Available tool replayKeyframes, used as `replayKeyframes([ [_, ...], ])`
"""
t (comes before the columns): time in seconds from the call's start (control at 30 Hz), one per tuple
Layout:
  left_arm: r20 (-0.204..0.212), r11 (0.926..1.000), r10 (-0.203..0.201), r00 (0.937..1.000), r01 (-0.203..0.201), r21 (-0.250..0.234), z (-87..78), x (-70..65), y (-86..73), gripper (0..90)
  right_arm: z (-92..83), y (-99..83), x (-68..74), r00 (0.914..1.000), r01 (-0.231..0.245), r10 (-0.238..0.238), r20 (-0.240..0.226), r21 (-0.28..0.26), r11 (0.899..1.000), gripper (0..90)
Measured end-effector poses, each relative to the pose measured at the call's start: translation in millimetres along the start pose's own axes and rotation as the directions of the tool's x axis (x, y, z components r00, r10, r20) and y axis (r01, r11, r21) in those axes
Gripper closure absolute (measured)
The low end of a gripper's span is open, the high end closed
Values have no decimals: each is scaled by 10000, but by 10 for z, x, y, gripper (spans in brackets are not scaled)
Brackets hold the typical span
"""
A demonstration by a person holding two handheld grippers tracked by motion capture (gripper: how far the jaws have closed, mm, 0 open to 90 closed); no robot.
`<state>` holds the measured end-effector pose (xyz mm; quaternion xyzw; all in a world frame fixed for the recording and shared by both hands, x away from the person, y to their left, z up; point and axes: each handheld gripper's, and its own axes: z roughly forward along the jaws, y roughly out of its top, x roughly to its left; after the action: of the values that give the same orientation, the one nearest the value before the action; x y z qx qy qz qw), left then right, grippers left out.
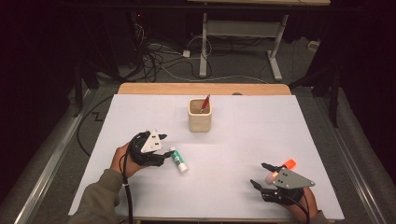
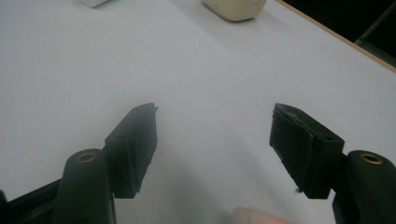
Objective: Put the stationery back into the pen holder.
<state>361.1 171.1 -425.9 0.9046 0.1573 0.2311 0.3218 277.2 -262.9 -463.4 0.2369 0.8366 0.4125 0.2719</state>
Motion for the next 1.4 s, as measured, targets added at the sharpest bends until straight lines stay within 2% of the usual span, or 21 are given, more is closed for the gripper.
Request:
replayKeyframes([
  [0.1, 480, 9974, 543, 9974, -564, 441, 11, -25, 40, 330, 6, 0, 5, 10000, -3, 3, -55, 17, 10000, 324],
  [0.2, 751, 9881, 1158, 9904, -1226, 928, 36, -66, 97, 287, 14, -3, 9, 10000, -2, 3, -84, 66, 10000, 324],
  [0.27, 881, 9828, 1371, 9866, -1466, 1124, 56, -79, 129, 283, 16, -1, 12, 10000, 10, -10, -92, 79, 10000, 324],
  [0.53, 1315, 9821, 1436, 9809, -1576, 1029, 100, -97, 152, 268, 14, -4, 9, 9999, -11, 12, -125, 85, 10000, 324],
  [0.63, 1352, 9807, 1497, 9794, -1645, 1058, 111, -103, 163, 267, 14, -4, 10, 9999, -21, 22, -139, 89, 10000, 324],
  [0.73, 1494, 9751, 1686, 9743, -1870, 1189, 130, -117, 176, 266, 13, -3, 9, 9999, -7, 8, -150, 81, 10000, 324],
  [0.9, 1659, 9701, 1842, 9688, -2063, 1279, 156, -137, 199, 265, 22, -3, 16, 9998, 45, -42, -218, 125, 9999, 325],
  [0.97, 1772, 9650, 1955, 9646, -2214, 1405, 178, -145, 209, 242, 23, -4, 16, 9997, 41, -38, -224, 144, 9999, 324],
  [1.03, 2061, 9551, 2146, 9547, -2493, 1602, 216, -155, 224, 242, 25, -5, 18, 9997, 28, -24, -233, 158, 9999, 325],
  [1.13, 2418, 9259, 2686, 9324, -3191, 2020, 282, -159, 264, 242, 29, -6, 20, 9996, 28, -23, -271, 173, 9998, 325],
  [1.2, 2698, 9077, 2909, 9179, -3539, 2254, 342, -161, 295, 246, 34, -7, 21, 9996, 35, -29, -287, 200, 9998, 325],
  [1.27, 3013, 8868, 3136, 9005, -3912, 2460, 400, -159, 330, 262, 39, -9, 23, 9995, 36, -30, -320, 200, 9998, 325],
  [1.3, 3145, 8730, 3309, 8897, -4151, 2560, 429, -161, 344, 271, 42, -11, 22, 9994, 53, -46, -334, 208, 9998, 325],
  [1.37, 3263, 8543, 3575, 8751, -4475, 2642, 481, -157, 373, 280, 46, -15, 21, 9994, 48, -40, -346, 238, 9997, 325],
  [1.4, 3382, 8441, 3761, 8626, -4696, 2590, 496, -163, 391, 279, 47, -16, 20, 9994, 48, -39, -352, 251, 9997, 325],
])
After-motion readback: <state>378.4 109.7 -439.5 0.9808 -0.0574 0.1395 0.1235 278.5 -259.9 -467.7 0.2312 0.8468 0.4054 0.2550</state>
